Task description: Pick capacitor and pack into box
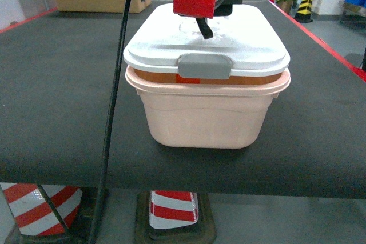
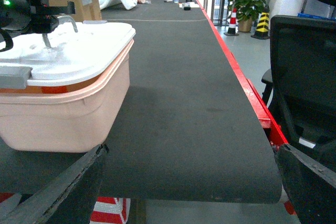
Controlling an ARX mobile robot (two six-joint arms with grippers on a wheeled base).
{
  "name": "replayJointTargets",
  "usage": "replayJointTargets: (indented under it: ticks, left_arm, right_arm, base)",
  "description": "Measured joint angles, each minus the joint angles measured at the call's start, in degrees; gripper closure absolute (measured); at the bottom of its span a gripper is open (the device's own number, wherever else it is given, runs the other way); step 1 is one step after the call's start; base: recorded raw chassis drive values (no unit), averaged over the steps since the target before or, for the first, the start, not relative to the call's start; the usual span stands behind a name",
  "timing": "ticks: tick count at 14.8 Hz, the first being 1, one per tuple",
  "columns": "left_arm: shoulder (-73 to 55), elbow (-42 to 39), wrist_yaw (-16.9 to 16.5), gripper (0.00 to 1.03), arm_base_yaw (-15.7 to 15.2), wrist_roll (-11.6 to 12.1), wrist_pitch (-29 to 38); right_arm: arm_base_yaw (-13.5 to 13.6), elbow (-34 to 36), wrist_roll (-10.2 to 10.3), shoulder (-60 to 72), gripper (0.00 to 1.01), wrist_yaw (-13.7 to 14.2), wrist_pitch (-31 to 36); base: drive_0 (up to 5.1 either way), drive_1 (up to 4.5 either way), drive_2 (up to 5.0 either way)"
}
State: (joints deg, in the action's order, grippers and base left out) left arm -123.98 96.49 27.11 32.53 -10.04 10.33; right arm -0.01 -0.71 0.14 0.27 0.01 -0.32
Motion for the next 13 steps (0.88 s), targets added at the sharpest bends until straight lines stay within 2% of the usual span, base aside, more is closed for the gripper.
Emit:
replayJointTargets:
  ticks: [3,4,7,9,11,13]
  left_arm:
    - [0.00,0.00,-0.24,1.01,0.04,-0.04,-0.63]
    - [0.00,-0.24,0.15,0.93,0.26,-0.07,-0.44]
    - [0.28,-1.68,0.50,0.59,0.72,-0.09,0.52]
    - [1.86,-2.73,2.12,0.30,0.66,0.11,4.15]
    - [5.79,-3.50,3.13,0.09,0.17,2.29,9.40]
    - [14.27,-7.69,4.98,0.05,-0.81,6.21,14.93]
  right_arm:
    - [0.00,0.00,0.00,0.00,0.03,-0.02,0.00]
    - [0.00,0.00,0.00,0.00,0.03,-0.02,0.00]
    - [0.00,0.00,0.00,0.00,0.03,-0.02,0.00]
    - [0.00,0.00,0.00,0.00,0.03,-0.02,0.00]
    - [0.00,0.00,0.00,0.00,0.03,-0.02,0.00]
    - [0.00,0.00,0.00,0.00,0.03,-0.02,0.02]
  base:
    - [0.0,0.00,0.0]
    - [0.0,0.00,0.0]
    - [0.0,0.00,0.0]
    - [0.0,0.00,0.0]
    - [0.0,0.00,0.0]
    - [0.0,0.00,0.0]
